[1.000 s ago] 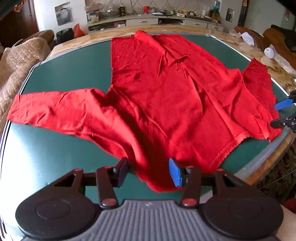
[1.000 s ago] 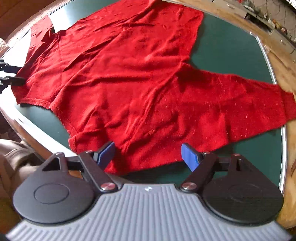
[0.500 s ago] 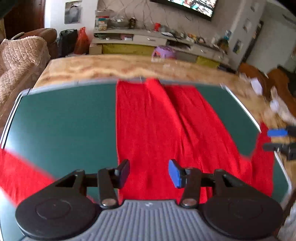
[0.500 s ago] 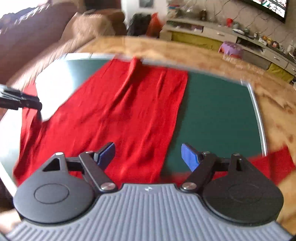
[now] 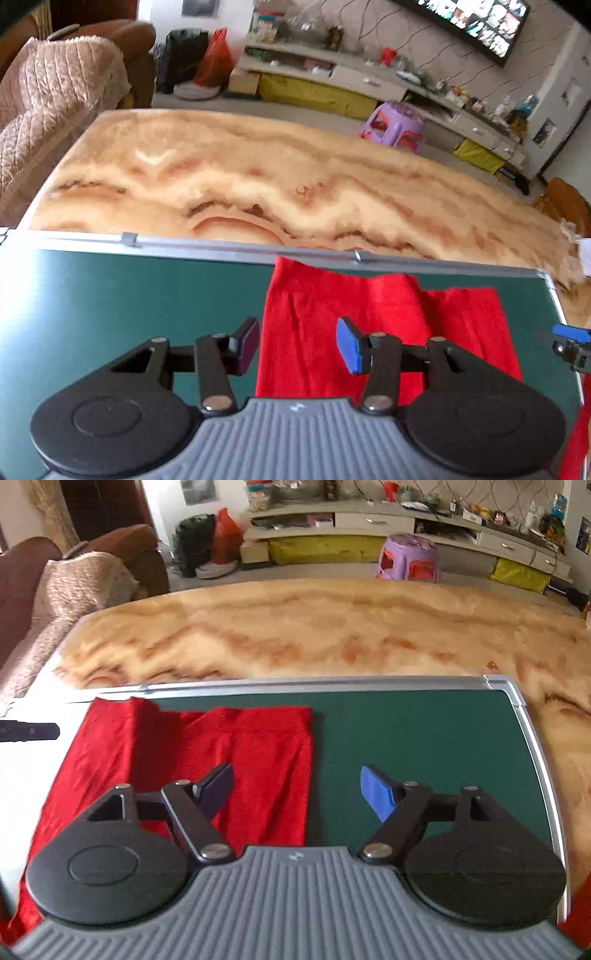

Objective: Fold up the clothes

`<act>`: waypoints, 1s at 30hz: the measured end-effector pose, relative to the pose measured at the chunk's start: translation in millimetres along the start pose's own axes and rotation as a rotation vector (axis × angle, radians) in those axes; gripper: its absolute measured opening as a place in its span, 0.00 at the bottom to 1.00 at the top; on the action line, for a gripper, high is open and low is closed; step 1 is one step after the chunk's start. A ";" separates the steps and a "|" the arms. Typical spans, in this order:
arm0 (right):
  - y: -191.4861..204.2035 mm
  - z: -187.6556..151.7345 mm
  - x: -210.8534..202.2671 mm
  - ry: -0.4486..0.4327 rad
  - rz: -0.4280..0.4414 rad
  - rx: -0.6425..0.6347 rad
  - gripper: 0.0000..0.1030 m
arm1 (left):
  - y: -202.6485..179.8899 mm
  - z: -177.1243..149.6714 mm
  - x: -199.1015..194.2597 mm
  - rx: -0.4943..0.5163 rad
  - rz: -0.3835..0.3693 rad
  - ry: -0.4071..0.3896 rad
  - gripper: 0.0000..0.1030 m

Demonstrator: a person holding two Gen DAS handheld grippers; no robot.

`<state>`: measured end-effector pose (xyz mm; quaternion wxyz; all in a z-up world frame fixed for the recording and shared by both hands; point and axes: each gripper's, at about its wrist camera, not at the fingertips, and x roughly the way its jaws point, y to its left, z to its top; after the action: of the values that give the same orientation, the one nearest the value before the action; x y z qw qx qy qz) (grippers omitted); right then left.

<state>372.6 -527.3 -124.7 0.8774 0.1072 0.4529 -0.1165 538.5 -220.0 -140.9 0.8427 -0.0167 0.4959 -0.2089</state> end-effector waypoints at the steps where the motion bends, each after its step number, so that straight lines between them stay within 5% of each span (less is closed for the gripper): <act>1: -0.7 2.4 5.7 0.002 -0.005 0.005 0.79 | -1.8 5.0 7.8 0.005 0.010 0.001 0.50; 16: 10.5 21.4 34.8 0.007 0.019 -0.019 0.79 | -5.5 26.2 42.8 0.051 0.046 0.023 0.45; 20: 6.9 22.3 40.5 0.018 0.034 0.014 0.79 | -5.5 29.4 47.7 0.063 0.052 0.028 0.08; 30: 0.7 25.3 50.4 0.023 0.043 0.059 0.79 | 0.4 28.9 32.4 0.076 0.134 -0.038 0.03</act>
<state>420.6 -539.5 -151.6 0.8710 0.1441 0.4567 -0.1098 576.6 -236.8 -153.1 0.8640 0.0444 0.4717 -0.1704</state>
